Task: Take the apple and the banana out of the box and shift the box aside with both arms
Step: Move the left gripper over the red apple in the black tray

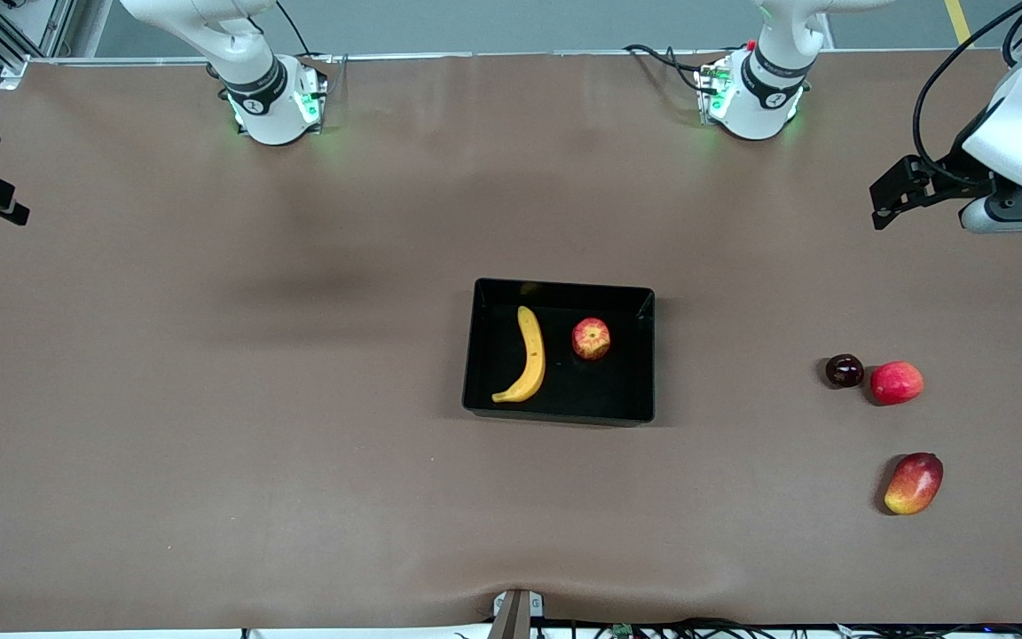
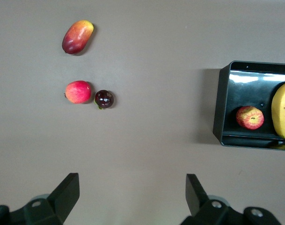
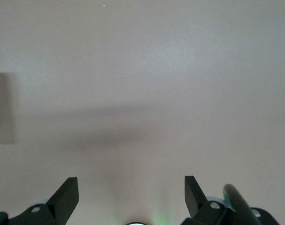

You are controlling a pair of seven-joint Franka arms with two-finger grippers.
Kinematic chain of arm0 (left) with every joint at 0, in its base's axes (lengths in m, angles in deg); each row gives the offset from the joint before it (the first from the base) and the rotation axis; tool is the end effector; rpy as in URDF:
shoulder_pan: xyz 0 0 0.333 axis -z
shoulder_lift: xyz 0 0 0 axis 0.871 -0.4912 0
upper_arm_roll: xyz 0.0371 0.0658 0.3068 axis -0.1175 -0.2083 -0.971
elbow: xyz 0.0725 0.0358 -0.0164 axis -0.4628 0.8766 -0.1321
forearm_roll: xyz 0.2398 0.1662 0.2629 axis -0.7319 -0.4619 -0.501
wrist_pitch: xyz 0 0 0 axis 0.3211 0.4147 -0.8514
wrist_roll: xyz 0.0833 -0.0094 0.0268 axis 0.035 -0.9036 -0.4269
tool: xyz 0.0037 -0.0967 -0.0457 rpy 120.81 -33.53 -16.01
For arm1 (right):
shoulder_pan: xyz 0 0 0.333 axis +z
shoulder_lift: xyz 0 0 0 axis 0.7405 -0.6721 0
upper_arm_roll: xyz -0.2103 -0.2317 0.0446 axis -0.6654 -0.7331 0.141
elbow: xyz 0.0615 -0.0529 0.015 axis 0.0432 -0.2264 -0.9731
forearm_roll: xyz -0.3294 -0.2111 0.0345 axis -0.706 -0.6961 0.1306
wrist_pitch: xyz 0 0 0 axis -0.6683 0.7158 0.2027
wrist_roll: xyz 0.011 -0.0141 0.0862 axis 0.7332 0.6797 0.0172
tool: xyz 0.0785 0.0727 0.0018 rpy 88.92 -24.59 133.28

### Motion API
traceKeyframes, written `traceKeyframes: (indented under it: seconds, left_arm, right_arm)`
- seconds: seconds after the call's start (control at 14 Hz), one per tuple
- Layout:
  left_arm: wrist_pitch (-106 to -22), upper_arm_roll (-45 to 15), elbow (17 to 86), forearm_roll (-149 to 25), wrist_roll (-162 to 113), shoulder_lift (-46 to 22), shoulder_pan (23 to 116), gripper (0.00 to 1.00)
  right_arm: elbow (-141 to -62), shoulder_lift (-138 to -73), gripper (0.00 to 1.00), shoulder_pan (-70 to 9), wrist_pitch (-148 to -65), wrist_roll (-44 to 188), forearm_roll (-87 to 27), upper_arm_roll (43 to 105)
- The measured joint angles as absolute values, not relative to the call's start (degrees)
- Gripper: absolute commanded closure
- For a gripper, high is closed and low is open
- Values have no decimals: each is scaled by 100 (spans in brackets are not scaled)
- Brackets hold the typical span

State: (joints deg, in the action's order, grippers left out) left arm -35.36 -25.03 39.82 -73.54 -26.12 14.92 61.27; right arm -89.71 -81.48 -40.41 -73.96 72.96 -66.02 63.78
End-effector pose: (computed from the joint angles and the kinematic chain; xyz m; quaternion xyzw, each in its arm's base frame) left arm 0.5394 -0.0829 0.6495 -0.9996 0.0079 -0.0149 0.0225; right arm 0.5338 -0.0756 0.6459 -0.9989 0.0348 0.0290 0.0141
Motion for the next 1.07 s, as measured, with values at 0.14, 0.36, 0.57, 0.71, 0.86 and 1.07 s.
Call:
traceKeyframes:
  seconds: [0.14, 0.36, 0.57, 0.71, 0.86, 1.07]
  left_arm:
    - [-3536, -2503, 3982, -7354, -2612, 1492, 6127, 0]
    - [-3536, -2503, 3982, -7354, -2612, 1490, 6128, 0]
    - [-3536, -2489, 3978, -7354, -2612, 1475, 6157, 0]
    - [-3536, -2479, 3975, -7337, -2671, 1416, 6195, 0]
    - [-3540, -2409, 3971, -7248, -2903, 1294, 6249, 0]
    - [-3829, -2093, 3965, -7235, -3459, 986, 6322, 0]
  right_arm:
    - [-8971, -8148, 0, -4041, -7396, 7296, -6602, 6378]
    - [-8971, -8148, 0, -4042, -7395, 7296, -6602, 6376]
    - [-8971, -8148, 0, -4043, -7395, 7297, -6602, 6374]
    - [-8971, -8148, 0, -4043, -7396, 7297, -6602, 6374]
    - [-8971, -8148, 0, -4048, -7396, 7303, -6602, 6372]
    - [-8970, -8148, 0, -4093, -7397, 7308, -6602, 6349]
